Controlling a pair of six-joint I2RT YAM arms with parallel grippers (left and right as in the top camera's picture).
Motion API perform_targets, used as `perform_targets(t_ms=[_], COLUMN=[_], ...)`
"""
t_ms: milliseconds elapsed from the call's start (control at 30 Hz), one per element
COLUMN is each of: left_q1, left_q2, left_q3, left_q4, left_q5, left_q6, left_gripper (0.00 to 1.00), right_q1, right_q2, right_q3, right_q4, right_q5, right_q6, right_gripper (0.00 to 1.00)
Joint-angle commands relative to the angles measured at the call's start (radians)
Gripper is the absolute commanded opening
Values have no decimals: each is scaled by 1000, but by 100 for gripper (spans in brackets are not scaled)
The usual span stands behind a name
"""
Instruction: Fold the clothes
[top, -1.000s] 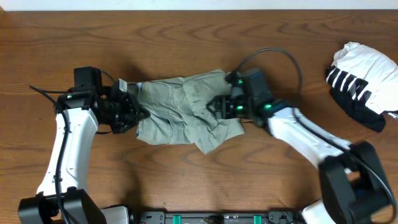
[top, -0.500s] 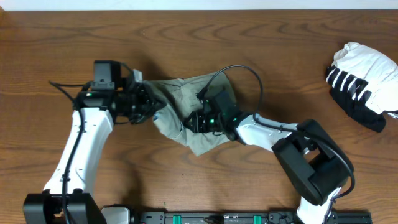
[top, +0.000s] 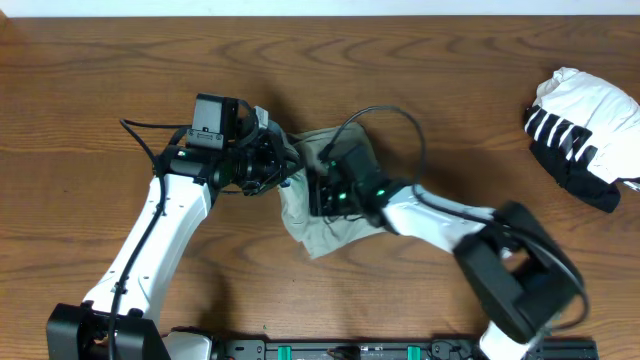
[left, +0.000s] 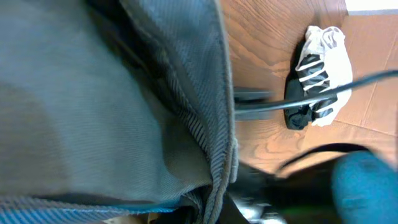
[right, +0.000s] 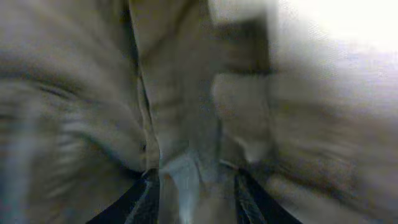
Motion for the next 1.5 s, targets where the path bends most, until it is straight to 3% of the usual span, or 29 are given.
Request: perform_targets(t_ms=[0,167,333,733,1067,1467], left_q1=[-4,-4,-4,-52,-190,-281], left_q2=[-13,-13,-13,-37,-40,-38], left_q3=[-2,-2,-2,0,9,9], left_q4=[5,5,5,13,22,227], left_q5=[14,14,15,20,-190,-252], left_q6=[-9,-10,-10,-9,-46,-100], left_gripper=[6,6,6,6,6,6], right_q1=[-66,-140,-233,-412,-408,-330], right_q2=[-127,-269,-344,-230,-86,-17], right_q3=[3,4,4,4,4,4], right_q4=[-44,-147,-284,-365,-345,-343], right_q5=[3,6,148,226,224,220], right_q6=[-25,-79,-93,-210,-237,-229], right_gripper=[41,44,45,36,37,35])
